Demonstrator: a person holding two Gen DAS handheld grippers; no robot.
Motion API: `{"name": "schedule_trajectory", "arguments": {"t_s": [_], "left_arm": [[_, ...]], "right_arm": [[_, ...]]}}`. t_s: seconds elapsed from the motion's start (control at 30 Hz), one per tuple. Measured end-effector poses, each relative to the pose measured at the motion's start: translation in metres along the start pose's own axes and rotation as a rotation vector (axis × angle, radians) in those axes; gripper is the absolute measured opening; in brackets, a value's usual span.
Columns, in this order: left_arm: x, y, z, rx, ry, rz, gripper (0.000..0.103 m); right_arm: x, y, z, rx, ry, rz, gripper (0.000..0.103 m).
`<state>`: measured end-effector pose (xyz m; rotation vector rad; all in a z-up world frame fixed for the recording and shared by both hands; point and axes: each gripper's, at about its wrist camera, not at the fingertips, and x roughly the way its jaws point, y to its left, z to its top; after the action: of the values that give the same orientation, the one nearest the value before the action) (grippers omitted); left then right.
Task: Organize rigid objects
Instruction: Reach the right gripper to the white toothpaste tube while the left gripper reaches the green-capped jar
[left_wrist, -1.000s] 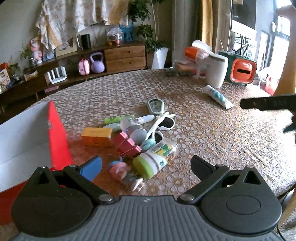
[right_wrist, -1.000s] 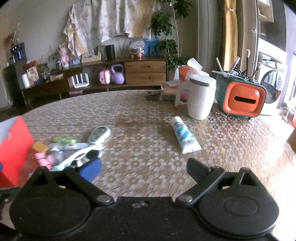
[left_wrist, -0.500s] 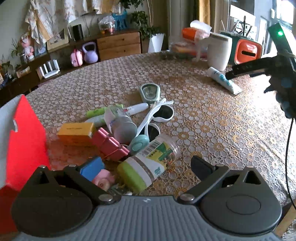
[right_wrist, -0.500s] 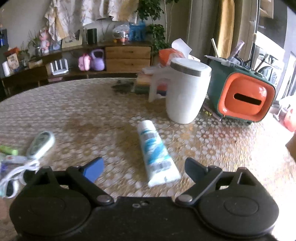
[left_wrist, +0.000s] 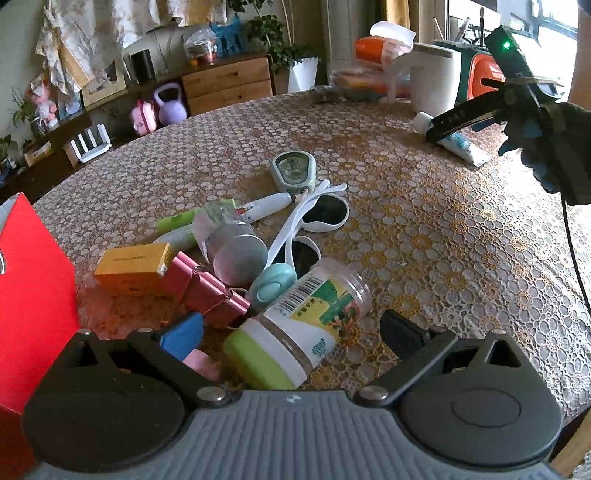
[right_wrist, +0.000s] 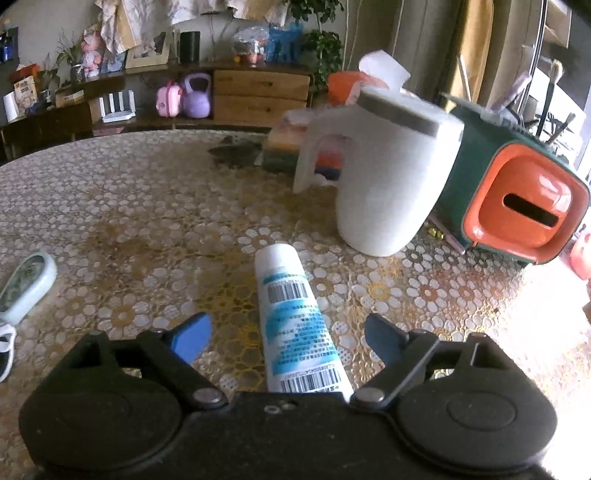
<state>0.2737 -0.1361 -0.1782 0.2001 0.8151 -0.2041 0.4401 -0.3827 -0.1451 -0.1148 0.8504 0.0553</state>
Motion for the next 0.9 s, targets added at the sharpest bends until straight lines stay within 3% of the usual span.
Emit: {"name": "schedule_trajectory", "arguments": {"t_s": [0.2,0.4,0.67,0.9], "left_arm": [[0.001,-0.004,-0.003,0.019,0.0,-0.011,0.097],[0.001,-0.01,-0.005,0.046,0.003,0.013,0.089],[-0.001,-0.012,-0.005,0.058,0.031,0.068,0.067],[-0.009,-0.018,-0.011,0.084,0.036,0.078,0.055]], "right_arm": [[0.009,-0.008,-0.006,0.066,0.022,0.026,0.071],[0.002,-0.007,-0.008,0.091,0.02,0.039,0.045],[-0.019,-0.003,-0.014,0.154,0.018,0.064,0.044],[-0.054,0.02,-0.029,0.142,0.018,0.08,0.043]]}}
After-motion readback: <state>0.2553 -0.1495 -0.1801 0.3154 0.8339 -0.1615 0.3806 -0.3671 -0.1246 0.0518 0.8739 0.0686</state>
